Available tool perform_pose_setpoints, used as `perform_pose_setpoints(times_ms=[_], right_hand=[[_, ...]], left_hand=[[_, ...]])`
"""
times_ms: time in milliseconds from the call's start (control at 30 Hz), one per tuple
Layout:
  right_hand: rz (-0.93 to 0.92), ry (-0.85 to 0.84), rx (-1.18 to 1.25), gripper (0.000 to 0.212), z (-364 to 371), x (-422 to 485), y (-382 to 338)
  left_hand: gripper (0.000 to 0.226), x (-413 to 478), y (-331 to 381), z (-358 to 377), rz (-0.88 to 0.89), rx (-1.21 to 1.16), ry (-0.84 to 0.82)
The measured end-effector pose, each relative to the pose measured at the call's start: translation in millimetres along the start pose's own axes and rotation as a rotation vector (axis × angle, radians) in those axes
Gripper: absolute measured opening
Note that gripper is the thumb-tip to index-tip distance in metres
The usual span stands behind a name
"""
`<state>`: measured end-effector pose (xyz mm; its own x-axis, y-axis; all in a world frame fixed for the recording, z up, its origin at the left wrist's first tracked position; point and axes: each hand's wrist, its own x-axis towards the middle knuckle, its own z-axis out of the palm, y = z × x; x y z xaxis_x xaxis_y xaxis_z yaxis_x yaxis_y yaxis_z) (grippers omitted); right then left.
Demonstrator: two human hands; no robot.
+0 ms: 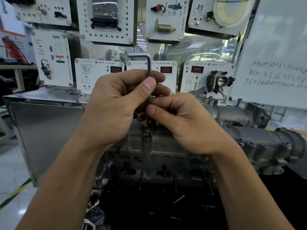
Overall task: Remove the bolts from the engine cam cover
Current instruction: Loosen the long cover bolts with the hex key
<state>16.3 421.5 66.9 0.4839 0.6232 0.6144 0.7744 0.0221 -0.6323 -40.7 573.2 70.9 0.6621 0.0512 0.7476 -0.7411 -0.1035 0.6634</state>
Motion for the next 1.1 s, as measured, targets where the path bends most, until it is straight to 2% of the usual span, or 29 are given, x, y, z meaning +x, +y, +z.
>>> perform_pose_setpoints(times_ms=[100, 233, 333, 400, 533, 667, 767, 900, 1100], right_hand=[[-0.003, 0.064, 0.034, 0.028, 3, 0, -1], [-0.035, 0.198, 0.065, 0.014, 8, 1, -2], [-0.035, 0.219, 0.088, 0.007, 8, 0, -2], [-0.022, 0.196, 0.082, 0.008, 7, -1, -2], [0.008, 0.112, 0.083, 0.013, 4, -2, -3], [-0.009, 0.027, 0.021, 0.024, 0, 0, 0], [-0.007, 0.031, 0.031, 0.029, 2, 0, 0], [-0.04, 0.17, 0.098, 0.01, 6, 0, 0], [-0.057, 0.234, 0.077, 0.006, 8, 1, -1]], left_hand=[[0.01, 2, 0, 6, 0.058, -0.017, 0.116], [0.011, 2, -2, 16, 0.087, -0.058, 0.214], [0.014, 2, -4, 23, 0.086, -0.086, 0.243], [0.014, 3, -3, 21, 0.056, -0.112, 0.22], [0.017, 4, -2, 3, -0.04, -0.131, 0.037], [0.023, 1, -2, -2, -0.019, -0.052, -0.041], [0.012, 1, -2, 4, 0.015, -0.053, 0.029], [0.005, 3, -4, 9, 0.074, -0.107, 0.128], [0.022, 5, -9, 17, 0.065, -0.11, 0.242]])
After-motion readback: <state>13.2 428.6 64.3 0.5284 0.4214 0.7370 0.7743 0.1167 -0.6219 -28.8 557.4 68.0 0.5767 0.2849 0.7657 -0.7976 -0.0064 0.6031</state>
